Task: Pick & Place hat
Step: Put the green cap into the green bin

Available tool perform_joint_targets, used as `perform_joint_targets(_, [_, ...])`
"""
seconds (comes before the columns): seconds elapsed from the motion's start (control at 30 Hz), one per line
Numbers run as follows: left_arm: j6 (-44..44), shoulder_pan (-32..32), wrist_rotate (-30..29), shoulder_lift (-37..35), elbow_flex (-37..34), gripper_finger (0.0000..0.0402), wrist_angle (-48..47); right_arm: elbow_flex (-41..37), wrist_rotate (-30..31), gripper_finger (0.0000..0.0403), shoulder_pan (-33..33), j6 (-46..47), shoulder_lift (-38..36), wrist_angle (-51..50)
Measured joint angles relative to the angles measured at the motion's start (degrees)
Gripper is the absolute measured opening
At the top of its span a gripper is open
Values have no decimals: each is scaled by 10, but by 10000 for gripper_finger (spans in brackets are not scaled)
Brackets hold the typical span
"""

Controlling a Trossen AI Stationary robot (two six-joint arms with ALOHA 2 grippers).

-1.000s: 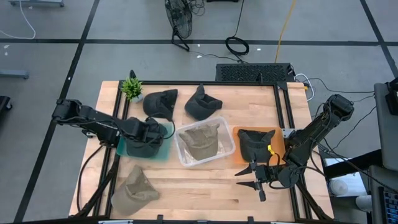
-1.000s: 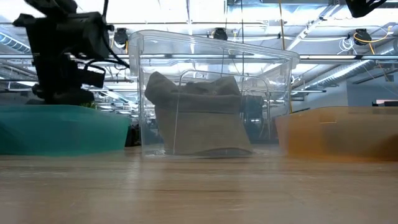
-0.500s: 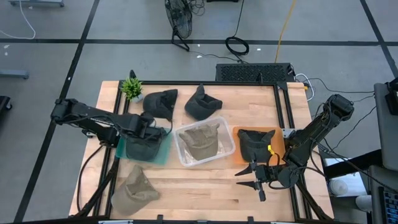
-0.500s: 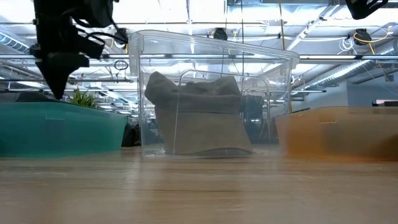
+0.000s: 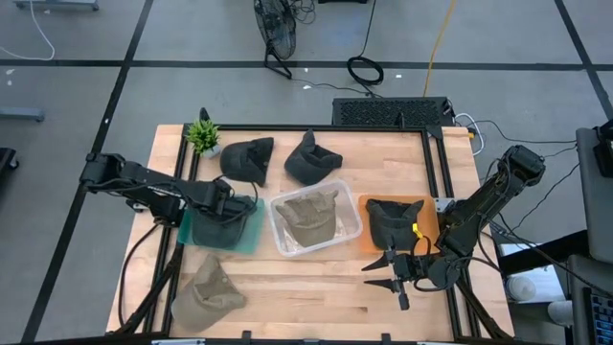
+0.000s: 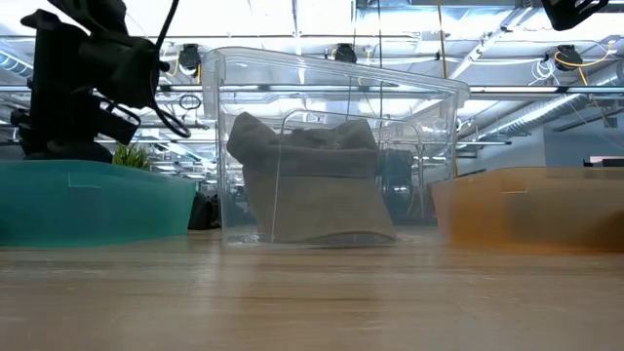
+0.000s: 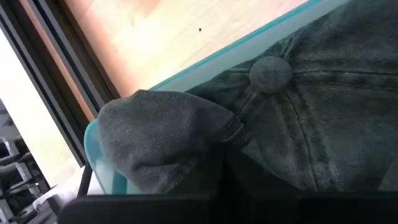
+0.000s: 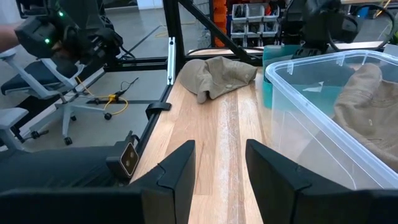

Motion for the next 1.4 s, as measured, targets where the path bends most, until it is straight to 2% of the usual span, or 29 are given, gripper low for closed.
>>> perform_joint_targets(0.13, [5, 4, 1, 0, 0, 19, -6, 0, 0, 130, 0, 0, 0, 0])
perform_joint_targets(0.27, [47, 19, 27, 0, 9, 5, -25, 0, 1, 130, 0, 0, 0, 0])
perform_joint_targets(0.37, [56, 23, 34, 0, 49, 11, -73, 0, 1, 130, 0, 0, 0, 0])
perform_joint_targets(0.5, [54, 22, 2, 0, 118, 29, -125, 0, 2, 130, 0, 0, 0, 0])
perform_joint_targets(0.7, [25, 8, -5, 0, 172, 16, -122, 0, 1, 130, 0, 7, 0, 0])
perform_joint_targets(0.87, [34, -29, 13, 0, 174, 8, -28, 0, 0, 130, 0, 7, 0, 0])
perform_joint_targets(1.0, [22, -44, 8, 14, 168, 19, -33, 0, 0, 130, 0, 7, 0, 0])
perform_joint_targets(1.2, [21, -45, 2, 42, 142, 5, -21, 0, 0, 130, 0, 15, 0, -2])
perform_joint_targets(1.4, [37, -41, -2, 47, 115, 27, 27, 0, 0, 130, 0, 15, 0, -4])
